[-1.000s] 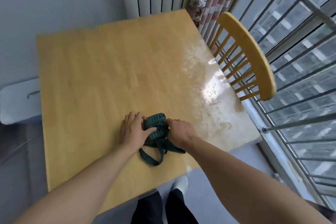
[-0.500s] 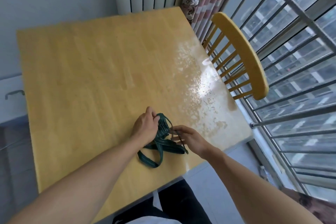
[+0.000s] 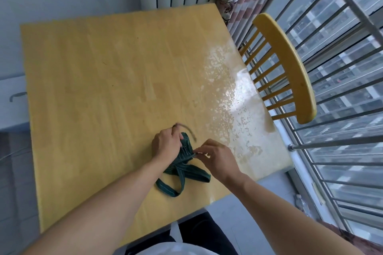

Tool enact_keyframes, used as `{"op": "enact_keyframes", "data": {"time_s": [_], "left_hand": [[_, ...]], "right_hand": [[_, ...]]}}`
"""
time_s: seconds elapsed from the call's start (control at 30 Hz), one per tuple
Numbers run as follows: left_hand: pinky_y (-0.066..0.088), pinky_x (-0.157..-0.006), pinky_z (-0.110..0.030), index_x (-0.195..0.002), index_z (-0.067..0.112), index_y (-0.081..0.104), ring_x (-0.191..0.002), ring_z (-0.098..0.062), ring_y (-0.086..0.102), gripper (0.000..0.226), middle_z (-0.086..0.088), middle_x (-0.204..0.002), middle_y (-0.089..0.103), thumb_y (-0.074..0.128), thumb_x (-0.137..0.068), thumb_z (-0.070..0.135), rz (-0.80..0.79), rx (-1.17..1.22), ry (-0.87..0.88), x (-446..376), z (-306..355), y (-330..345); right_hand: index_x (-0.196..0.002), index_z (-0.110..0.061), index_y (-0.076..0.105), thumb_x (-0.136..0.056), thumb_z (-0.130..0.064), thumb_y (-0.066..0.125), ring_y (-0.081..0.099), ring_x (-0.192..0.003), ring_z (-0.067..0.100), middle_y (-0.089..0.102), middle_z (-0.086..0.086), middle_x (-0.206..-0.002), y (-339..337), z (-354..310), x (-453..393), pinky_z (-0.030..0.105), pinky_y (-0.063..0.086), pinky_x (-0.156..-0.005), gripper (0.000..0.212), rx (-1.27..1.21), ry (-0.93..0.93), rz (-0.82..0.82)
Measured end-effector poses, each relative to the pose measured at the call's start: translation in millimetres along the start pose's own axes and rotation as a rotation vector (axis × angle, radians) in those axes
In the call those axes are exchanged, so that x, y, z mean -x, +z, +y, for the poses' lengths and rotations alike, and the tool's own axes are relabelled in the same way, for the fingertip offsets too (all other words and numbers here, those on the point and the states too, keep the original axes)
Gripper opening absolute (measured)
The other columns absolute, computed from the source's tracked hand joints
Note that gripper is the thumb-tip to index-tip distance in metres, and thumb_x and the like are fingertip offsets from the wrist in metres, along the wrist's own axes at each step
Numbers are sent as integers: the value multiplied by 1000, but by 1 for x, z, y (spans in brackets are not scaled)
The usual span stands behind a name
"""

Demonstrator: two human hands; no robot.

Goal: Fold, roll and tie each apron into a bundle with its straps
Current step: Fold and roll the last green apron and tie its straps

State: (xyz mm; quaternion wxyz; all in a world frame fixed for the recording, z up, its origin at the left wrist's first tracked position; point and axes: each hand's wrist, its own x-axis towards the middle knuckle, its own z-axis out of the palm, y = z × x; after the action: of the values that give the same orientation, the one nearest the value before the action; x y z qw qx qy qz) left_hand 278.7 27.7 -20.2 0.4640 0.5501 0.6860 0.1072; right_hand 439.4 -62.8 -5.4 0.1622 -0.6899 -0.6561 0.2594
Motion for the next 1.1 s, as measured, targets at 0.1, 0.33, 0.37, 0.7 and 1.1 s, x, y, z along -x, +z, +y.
{"op": "enact_keyframes", "data": {"time_s": [0.1, 0.33, 0.37, 0.7, 1.1], "left_hand": [[46, -62, -30, -66, 19, 70, -64, -21, 66, 69, 1, -60, 69, 26, -108, 51, -30, 25, -48, -8, 5, 0], [54, -78, -42, -86, 27, 62, -82, -24, 63, 49, -2, -87, 67, 25, -107, 49, -93, -96, 116, 5, -9, -1], [54, -79, -43, -91, 27, 63, -83, -23, 62, 46, -1, -88, 65, 26, -108, 49, -97, -117, 157, 6, -14, -1], [37, -81, -35, -116, 10, 69, -106, -30, 53, 32, -10, -106, 60, 45, -107, 28, -227, -294, 420, 5, -30, 0], [51, -97, -25, -121, 27, 72, -109, -1, 64, 38, 13, -116, 72, 41, -108, 43, -266, 263, 281, 24, -42, -15]], "right_hand": [[-104, -27, 81, -93, -38, 71, 62, -91, 6, 70, -11, -103, -2, -1, -1, 22, 53, -77, 18, 6, -51, -9], [-101, -24, 82, -92, -32, 74, 62, -84, 5, 73, -12, -94, -10, -6, -17, 27, 54, -74, 14, -178, 26, 35], [-100, -24, 82, -91, -30, 76, 61, -81, 6, 73, -11, -90, -11, -7, -19, 30, 55, -72, 12, -168, 17, 47], [-93, -27, 82, -84, -24, 82, 61, -119, 26, 72, -1, -121, -24, -22, -52, 36, 52, -91, 10, 280, -565, -56], [-99, -22, 83, -93, -22, 74, 59, -60, 1, 77, -6, -82, -15, -48, -47, 11, 41, -58, 11, -68, 66, -191]]}}
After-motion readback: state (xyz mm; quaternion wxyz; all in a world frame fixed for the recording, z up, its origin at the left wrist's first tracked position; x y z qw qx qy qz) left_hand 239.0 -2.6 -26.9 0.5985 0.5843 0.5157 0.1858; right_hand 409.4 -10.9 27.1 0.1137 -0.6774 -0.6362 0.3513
